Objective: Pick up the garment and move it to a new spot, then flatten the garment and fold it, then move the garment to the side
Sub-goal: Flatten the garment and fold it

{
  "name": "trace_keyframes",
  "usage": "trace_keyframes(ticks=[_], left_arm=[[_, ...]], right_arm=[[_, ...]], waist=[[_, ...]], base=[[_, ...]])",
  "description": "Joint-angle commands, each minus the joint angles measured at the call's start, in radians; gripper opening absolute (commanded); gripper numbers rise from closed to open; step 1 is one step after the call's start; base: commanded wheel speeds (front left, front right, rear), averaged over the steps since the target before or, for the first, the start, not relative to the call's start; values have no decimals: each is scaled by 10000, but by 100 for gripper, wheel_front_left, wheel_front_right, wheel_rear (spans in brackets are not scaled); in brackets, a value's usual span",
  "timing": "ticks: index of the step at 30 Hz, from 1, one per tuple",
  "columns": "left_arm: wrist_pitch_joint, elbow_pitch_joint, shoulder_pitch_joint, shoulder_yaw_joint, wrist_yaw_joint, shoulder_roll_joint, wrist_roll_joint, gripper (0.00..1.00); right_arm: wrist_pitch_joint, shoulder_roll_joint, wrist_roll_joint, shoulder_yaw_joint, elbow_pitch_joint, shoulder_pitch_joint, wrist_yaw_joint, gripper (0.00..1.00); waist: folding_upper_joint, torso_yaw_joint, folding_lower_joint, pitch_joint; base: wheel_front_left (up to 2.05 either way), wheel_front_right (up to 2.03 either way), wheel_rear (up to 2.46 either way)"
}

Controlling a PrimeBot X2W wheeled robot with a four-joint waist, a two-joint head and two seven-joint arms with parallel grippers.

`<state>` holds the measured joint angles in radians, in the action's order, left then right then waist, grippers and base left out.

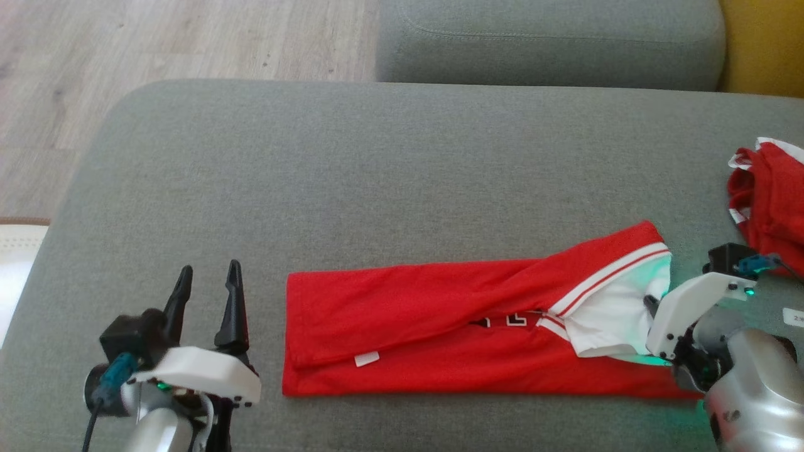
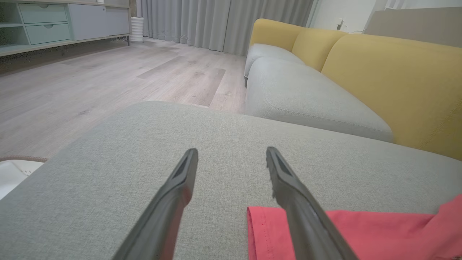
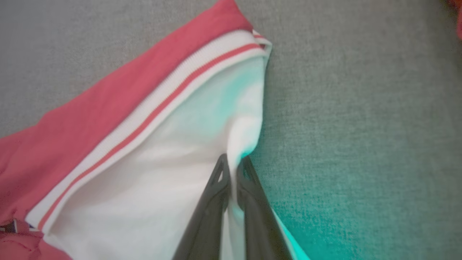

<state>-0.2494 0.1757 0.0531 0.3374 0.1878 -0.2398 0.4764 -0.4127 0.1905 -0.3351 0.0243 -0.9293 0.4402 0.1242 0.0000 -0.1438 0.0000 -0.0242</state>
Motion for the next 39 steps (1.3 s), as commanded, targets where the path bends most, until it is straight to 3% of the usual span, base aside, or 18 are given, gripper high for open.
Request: trace_keyframes(ticks=[1, 11, 13, 21, 28, 33, 39], left_arm=[[-124, -214, 527, -493, -31, -59, -135, 100], [-124, -188, 362, -646, -3, 0, -161, 100], [-124, -173, 312, -689, -20, 7, -159, 100], [-124, 35, 253, -698, -150, 88, -173, 100], [-119, 165, 321, -576, -176, 145, -216, 100], [-101, 251, 434, -446, -234, 180, -236, 100], [-103, 429, 580, -341, -320, 213, -242, 100]], right_arm=[[453, 84, -39, -262, 220, 147, 65, 0], [1500, 1440, 617, 62, 279, 536, 65, 0], [1620, 1477, 684, 88, 453, 620, 65, 0], [1781, 499, 582, -1526, 2934, 268, 65, 0], [1073, -652, 357, -3082, 4904, -484, 65, 0], [751, -1104, 194, -3788, 5288, -953, 65, 0], [817, -1311, 87, -4097, 4813, -905, 65, 0]], waist=[[0, 74, 0, 37], [0, 429, 0, 235], [0, 495, 0, 281], [0, 391, 0, 481], [0, -348, 0, 496], [0, -1070, 0, 424], [0, -1677, 0, 324]], base=[[0, 0, 0], [0, 0, 0], [0, 0, 0], [0, 0, 0], [0, 0, 0], [0, 0, 0], [0, 0, 0]])
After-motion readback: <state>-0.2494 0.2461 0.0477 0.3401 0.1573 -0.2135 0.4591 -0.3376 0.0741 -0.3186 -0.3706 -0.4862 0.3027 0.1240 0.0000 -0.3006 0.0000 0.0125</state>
